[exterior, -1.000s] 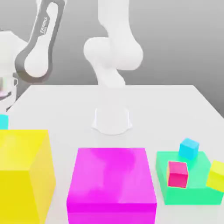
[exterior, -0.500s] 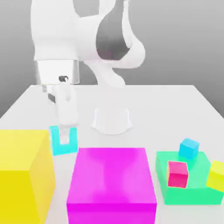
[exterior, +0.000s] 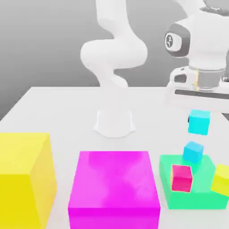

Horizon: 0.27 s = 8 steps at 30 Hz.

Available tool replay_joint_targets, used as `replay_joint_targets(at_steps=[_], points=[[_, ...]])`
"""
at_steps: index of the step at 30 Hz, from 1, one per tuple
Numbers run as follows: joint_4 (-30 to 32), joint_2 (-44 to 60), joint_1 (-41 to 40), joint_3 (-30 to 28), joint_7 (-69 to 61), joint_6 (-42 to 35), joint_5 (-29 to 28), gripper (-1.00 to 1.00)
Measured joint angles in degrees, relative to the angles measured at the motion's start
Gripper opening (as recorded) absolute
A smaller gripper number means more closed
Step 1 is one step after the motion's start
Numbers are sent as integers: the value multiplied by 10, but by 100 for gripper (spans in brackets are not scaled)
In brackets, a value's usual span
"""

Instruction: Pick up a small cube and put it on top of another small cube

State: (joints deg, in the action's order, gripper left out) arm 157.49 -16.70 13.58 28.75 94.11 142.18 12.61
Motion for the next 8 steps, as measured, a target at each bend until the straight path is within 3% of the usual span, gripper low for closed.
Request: replay_joint_targets(at_steps=[4,5,8], points=[[15,68,-12,18,25,78,-32,-100],[17,80,-14,20,29,93,-37,100],[17,80,-14,20,29,93,-37,100]])
